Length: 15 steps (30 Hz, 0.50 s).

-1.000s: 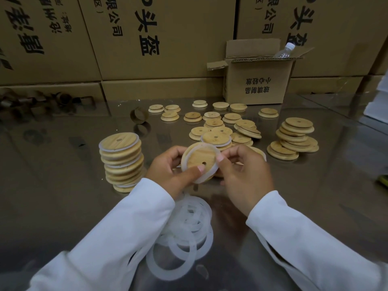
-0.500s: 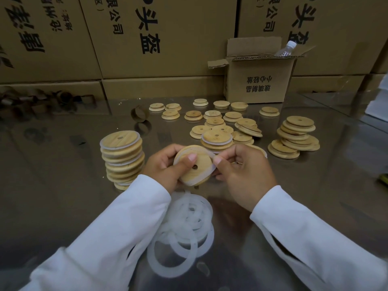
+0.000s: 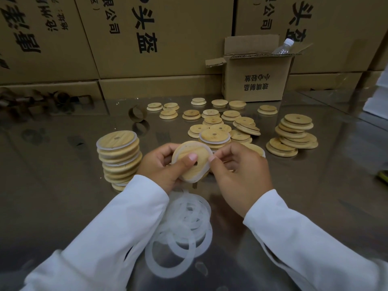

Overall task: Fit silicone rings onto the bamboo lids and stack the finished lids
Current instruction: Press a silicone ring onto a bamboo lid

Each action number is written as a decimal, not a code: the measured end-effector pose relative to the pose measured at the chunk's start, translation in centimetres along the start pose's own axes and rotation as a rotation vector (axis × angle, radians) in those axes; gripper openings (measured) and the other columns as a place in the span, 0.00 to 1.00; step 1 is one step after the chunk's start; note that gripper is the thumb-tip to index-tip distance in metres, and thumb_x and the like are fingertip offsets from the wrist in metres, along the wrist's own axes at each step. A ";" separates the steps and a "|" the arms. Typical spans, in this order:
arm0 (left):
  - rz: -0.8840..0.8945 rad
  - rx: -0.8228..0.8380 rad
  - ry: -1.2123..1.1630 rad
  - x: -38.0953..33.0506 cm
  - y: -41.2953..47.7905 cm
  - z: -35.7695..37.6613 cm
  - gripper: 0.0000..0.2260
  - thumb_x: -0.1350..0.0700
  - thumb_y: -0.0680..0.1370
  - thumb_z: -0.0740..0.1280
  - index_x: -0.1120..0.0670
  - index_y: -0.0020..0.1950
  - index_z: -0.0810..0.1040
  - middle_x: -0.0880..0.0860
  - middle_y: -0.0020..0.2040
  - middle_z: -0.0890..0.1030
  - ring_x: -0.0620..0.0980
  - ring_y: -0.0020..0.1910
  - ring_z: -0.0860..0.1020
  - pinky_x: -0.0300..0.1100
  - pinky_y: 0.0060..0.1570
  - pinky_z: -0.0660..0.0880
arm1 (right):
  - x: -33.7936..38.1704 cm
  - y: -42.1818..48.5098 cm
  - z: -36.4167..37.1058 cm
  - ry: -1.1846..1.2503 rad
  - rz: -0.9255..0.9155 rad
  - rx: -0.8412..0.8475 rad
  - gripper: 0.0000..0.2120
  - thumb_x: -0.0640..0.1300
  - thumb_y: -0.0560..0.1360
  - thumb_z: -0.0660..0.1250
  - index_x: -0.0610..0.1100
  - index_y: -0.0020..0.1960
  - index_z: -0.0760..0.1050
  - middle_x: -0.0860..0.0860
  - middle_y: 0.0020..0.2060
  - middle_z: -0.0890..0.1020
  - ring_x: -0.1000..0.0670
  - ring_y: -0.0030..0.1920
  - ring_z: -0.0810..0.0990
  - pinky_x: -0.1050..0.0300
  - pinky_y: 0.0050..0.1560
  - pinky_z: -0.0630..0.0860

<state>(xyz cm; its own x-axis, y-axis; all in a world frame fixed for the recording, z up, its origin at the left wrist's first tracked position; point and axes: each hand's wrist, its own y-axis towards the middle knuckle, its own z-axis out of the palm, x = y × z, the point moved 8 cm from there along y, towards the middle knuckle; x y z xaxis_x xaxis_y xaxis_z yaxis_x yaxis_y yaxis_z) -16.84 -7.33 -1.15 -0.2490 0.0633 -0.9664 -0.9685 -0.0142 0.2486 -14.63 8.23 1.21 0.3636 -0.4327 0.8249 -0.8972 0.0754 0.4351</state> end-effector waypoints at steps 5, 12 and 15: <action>0.010 0.025 0.024 0.1 0.1 -0.1 0.08 0.51 0.58 0.77 0.46 0.36 0.82 0.49 0.35 0.83 0.48 0.36 0.81 0.43 0.34 0.80 | -0.6 0.4 -0.1 0.056 0.091 0.019 0.07 0.42 0.73 0.68 0.49 0.37 0.75 0.53 0.36 0.82 0.53 0.39 0.81 0.55 0.45 0.79; -0.036 0.043 -0.101 0.4 0.4 0.1 0.06 0.58 0.61 0.76 0.52 0.35 0.81 0.50 0.33 0.83 0.46 0.33 0.81 0.42 0.31 0.80 | -1.3 0.7 0.2 0.163 0.217 0.061 0.06 0.42 0.73 0.69 0.46 0.37 0.77 0.49 0.37 0.84 0.50 0.42 0.82 0.46 0.49 0.79; -0.053 0.031 -0.183 0.2 0.4 0.2 0.08 0.57 0.61 0.69 0.56 0.39 0.77 0.50 0.32 0.82 0.46 0.33 0.81 0.41 0.30 0.79 | -1.2 0.8 0.3 0.160 0.224 0.092 0.06 0.42 0.73 0.68 0.47 0.37 0.77 0.49 0.37 0.84 0.50 0.43 0.83 0.45 0.49 0.80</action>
<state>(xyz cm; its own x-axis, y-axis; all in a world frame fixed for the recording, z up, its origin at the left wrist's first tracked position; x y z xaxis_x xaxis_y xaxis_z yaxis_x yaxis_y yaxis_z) -17.26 -7.15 -1.28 -0.1901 0.2436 -0.9510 -0.9790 0.0249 0.2021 -15.88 8.53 0.48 0.1818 -0.2667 0.9465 -0.9760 0.0684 0.2067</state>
